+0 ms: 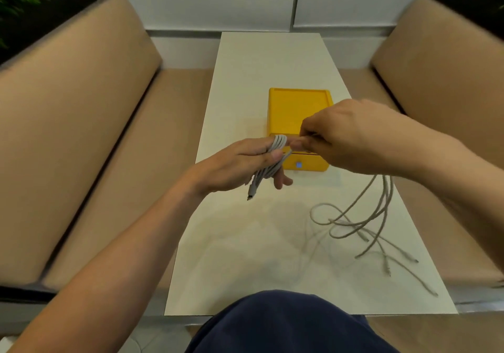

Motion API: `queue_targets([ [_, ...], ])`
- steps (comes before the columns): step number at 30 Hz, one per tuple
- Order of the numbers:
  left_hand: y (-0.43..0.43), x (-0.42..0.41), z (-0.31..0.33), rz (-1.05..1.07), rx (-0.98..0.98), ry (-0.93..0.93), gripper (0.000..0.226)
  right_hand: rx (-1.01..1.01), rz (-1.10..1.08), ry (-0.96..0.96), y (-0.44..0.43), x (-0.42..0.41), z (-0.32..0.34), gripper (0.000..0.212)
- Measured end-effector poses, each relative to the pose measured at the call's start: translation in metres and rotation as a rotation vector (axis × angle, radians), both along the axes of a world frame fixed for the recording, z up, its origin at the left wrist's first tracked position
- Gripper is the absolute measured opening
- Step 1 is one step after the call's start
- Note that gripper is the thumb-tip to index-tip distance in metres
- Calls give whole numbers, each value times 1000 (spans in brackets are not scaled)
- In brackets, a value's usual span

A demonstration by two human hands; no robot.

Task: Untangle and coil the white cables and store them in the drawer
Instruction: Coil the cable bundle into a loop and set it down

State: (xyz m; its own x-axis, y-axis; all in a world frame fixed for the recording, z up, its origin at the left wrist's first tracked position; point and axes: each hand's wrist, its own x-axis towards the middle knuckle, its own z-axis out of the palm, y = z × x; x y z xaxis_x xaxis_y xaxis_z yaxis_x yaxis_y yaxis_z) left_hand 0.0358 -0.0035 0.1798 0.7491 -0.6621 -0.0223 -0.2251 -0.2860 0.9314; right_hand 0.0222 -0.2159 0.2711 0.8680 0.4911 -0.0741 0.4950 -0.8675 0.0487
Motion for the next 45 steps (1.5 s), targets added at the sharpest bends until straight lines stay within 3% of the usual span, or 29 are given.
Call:
queue_targets([
  [6, -1, -3, -3, -40, 102, -2, 30, 82, -11, 371, -3, 20, 7, 32],
  [12, 0, -3, -11, -72, -81, 177, 31, 96, 143, 323, -8, 33, 10, 17],
  [17, -1, -8, -11, -136, -285, 370, 49, 179, 216, 302, -13, 34, 9, 24],
  [23, -3, -10, -8, -189, -340, 434, 38, 162, 210, 423, -13, 38, 10, 29],
  [26, -4, -12, -6, -214, -381, 432, 33, 215, 205, 432, -14, 41, 11, 31],
  [30, -5, -12, -7, -219, -408, 388, 44, 311, 222, 384, -15, 44, 9, 34],
  [36, -6, -14, -8, -142, -357, 337, 41, 304, 195, 436, -16, 48, 9, 32],
  [42, -6, -15, -8, -60, -239, 248, 46, 325, 178, 750, -18, 55, 8, 27],
  [45, -4, -13, -7, -32, -226, 226, 39, 317, 154, 797, -17, 60, 6, 32],
])
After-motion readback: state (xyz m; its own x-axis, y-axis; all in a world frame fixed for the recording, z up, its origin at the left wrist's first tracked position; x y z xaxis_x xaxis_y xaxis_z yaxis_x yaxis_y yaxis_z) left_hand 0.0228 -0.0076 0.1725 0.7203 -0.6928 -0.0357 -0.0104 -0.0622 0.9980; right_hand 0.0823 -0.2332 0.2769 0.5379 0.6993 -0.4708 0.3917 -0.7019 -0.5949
